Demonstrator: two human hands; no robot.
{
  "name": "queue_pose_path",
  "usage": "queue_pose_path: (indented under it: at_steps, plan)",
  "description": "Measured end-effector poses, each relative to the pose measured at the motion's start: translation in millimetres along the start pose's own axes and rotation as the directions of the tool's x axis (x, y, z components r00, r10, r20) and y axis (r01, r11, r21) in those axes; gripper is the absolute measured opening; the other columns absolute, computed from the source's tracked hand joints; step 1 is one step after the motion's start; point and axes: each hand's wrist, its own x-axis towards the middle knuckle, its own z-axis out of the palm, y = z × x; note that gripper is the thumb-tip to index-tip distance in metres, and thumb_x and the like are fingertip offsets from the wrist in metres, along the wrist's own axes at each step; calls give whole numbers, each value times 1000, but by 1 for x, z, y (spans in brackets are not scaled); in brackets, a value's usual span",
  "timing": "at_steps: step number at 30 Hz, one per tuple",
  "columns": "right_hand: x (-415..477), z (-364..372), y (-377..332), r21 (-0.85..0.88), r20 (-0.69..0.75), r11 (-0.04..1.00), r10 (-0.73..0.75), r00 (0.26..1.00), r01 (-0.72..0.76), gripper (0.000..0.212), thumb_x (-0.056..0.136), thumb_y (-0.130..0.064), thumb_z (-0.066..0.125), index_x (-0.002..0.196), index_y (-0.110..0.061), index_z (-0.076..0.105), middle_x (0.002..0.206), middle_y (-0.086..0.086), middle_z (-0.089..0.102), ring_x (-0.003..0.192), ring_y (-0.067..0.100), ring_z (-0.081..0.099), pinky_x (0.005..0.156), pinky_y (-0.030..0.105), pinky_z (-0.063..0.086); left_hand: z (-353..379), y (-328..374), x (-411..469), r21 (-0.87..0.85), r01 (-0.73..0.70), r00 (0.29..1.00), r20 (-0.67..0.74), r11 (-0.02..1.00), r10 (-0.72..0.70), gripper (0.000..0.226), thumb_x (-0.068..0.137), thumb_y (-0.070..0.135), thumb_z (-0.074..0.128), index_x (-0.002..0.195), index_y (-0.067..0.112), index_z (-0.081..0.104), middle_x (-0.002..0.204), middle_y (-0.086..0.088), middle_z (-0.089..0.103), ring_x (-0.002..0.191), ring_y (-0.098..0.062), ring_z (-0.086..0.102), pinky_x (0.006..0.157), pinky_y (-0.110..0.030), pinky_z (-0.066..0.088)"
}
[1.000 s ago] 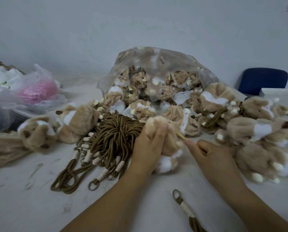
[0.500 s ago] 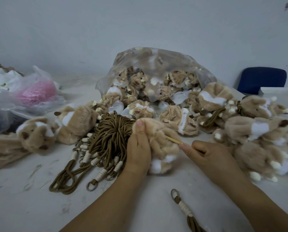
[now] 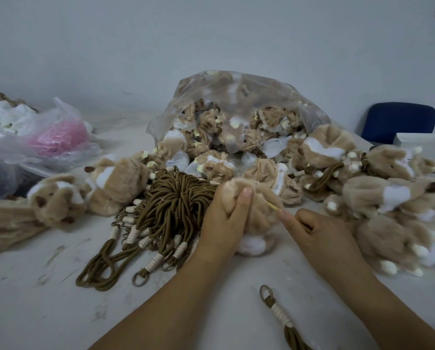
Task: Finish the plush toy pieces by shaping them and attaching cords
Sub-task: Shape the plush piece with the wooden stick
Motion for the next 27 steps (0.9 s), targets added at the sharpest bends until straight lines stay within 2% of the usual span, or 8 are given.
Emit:
queue_pose_path:
  at_steps: [4, 7, 12, 17, 19, 22, 25, 27]
  plan:
    - [0, 2, -1, 80, 23, 996, 24, 999, -26, 58, 76, -73, 37, 51, -21, 31, 46, -5, 36, 44, 10, 35, 47, 34, 33, -2, -1, -1, -76, 94, 996, 4, 993, -94, 43, 89, 67, 38, 95, 35, 67, 92, 20, 73, 89, 4, 67, 77, -12, 50]
    - [3, -2, 3, 53, 94, 998, 40, 995, -46, 59, 74, -77, 36, 57, -21, 37, 45, -4, 34, 43, 8, 34, 48, 31, 29, -7, -1, 2, -113, 188, 974, -110, 976, -200, 70, 74, 86, 30, 88, 32, 72, 87, 10, 75, 87, -3, 70, 79, -23, 54]
    - [6, -16, 9, -43, 170, 999, 5, 985, 2, 67, 71, -82, 36, 59, -16, 34, 46, -4, 32, 43, 8, 33, 47, 28, 27, -16, 6, 4, -134, 176, 967, -164, 975, -197, 56, 81, 77, 38, 67, 36, 74, 69, 6, 74, 67, -5, 71, 57, -13, 51]
    - [7, -21, 9, -64, 216, 995, -63, 974, 79, 66, 72, -79, 42, 58, -15, 33, 48, -3, 31, 44, 9, 30, 48, 28, 24, -25, 10, 11, -101, 287, 958, 43, 953, -284, 61, 77, 74, 55, 66, 17, 75, 65, -4, 72, 64, -16, 71, 59, -24, 52]
    - [8, -22, 10, -58, 229, 995, -68, 971, 83, 68, 72, -80, 42, 58, -15, 32, 49, -3, 31, 44, 9, 30, 47, 24, 22, -28, 13, 13, -42, 339, 934, 131, 940, -331, 60, 83, 72, 54, 60, 21, 73, 61, -1, 70, 61, -13, 69, 60, -24, 49]
    - [7, -22, 10, -75, 215, 995, -42, 976, 60, 68, 72, -82, 38, 56, -15, 32, 48, -3, 32, 44, 9, 33, 45, 23, 22, -29, 24, 18, 183, 287, 930, 183, 940, -320, 67, 87, 76, 43, 49, 26, 67, 52, 5, 64, 53, -6, 62, 54, -20, 47]
    - [4, -13, 8, -172, 156, 983, -39, 987, 67, 66, 72, -82, 24, 53, -19, 32, 46, -3, 38, 44, 9, 38, 47, 29, 28, -25, 31, 24, 522, 36, 931, 293, 852, -218, 71, 81, 81, 32, 79, 23, 71, 75, 4, 72, 74, -10, 67, 74, -35, 55]
    - [3, -5, 4, -104, 94, 994, -25, 995, 35, 64, 72, -80, 21, 52, -21, 34, 46, -3, 42, 47, 9, 43, 49, 31, 32, -19, 36, 24, 449, 2, 934, 319, 893, -163, 56, 80, 77, 40, 99, 32, 67, 90, 13, 71, 87, -1, 66, 80, -31, 53]
